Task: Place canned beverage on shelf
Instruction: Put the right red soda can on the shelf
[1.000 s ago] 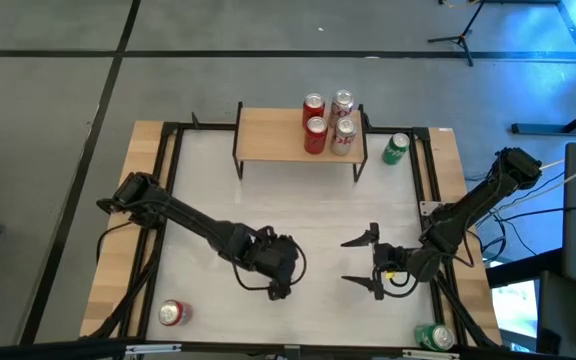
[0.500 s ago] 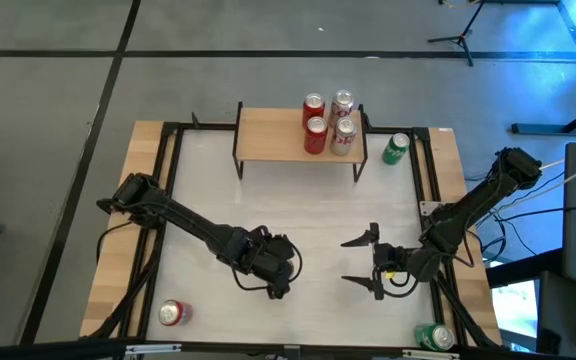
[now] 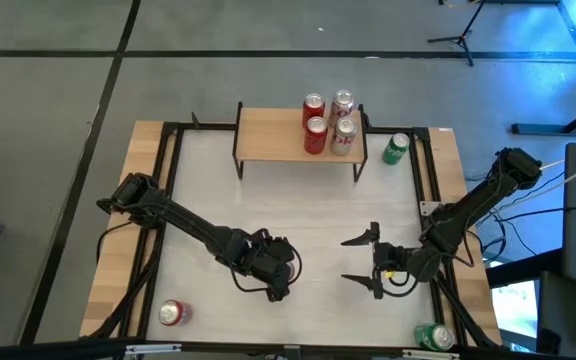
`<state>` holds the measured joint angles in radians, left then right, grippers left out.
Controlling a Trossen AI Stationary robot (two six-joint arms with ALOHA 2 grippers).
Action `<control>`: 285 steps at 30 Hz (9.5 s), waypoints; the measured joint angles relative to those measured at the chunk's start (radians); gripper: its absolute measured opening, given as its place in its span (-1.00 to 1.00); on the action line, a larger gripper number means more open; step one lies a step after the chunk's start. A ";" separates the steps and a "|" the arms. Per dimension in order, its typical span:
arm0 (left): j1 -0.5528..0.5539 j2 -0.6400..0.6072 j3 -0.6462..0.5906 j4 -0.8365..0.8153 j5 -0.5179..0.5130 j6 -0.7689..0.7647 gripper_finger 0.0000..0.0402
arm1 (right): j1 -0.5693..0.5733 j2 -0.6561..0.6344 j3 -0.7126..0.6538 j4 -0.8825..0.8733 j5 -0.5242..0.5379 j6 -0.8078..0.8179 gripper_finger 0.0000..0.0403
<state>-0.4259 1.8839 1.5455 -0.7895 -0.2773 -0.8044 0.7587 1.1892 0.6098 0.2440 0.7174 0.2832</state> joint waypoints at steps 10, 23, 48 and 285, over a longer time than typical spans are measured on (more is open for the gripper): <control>0.002 -0.002 0.010 0.020 -0.012 0.057 0.71 | 0.000 0.000 0.000 0.000 0.001 0.000 0.89; 0.001 0.013 0.011 0.021 0.026 0.028 0.71 | 0.000 0.000 0.000 -0.001 0.001 0.000 0.89; 0.005 0.076 0.011 0.044 0.039 0.099 0.58 | 0.000 0.000 0.000 -0.001 0.006 0.000 0.89; 0.935 0.124 0.726 -0.490 0.108 0.888 0.80 | -0.582 -0.017 0.148 -0.372 -0.292 -0.292 0.89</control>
<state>0.5091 2.0079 2.2715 -1.2795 -0.1690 0.0838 0.1764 1.1721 0.7573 -0.1285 0.4252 -0.0086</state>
